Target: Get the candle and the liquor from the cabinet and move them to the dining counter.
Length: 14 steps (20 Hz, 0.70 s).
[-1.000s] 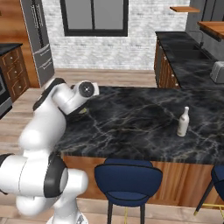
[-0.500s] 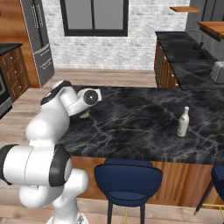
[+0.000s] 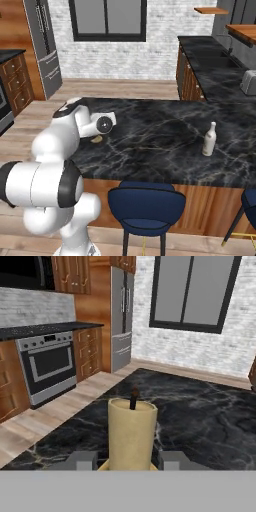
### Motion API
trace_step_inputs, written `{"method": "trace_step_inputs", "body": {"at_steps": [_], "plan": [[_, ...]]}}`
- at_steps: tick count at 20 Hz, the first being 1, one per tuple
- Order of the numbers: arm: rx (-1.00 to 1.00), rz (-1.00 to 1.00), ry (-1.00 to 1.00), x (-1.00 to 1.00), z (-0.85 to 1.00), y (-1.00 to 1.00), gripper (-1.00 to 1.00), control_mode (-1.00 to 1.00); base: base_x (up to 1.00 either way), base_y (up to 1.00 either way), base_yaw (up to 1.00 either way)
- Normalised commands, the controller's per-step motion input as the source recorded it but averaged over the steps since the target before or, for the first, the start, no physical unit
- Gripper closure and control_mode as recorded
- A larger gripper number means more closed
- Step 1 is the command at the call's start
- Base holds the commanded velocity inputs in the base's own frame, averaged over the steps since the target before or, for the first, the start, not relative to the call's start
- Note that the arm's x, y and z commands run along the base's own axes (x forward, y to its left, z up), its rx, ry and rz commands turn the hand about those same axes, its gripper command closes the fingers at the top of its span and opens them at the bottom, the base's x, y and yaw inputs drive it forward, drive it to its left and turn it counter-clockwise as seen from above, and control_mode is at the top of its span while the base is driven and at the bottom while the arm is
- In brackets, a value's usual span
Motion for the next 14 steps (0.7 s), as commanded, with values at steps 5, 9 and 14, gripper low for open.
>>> {"method": "trace_step_inputs", "body": {"at_steps": [5, 9, 14], "plan": [[0.0, 0.0, -0.01, 0.0, -0.37, 0.0, 1.0, -1.0, 0.0, 0.0, 0.0], [0.0, 0.0, -0.03, 0.0, -0.3, 0.0, 1.0, -1.0, 0.0, 0.0, 0.0], [0.0, 0.0, -0.05, 0.0, -0.3, 0.0, 1.0, -1.0, 0.0, 0.0, 0.0]]}}
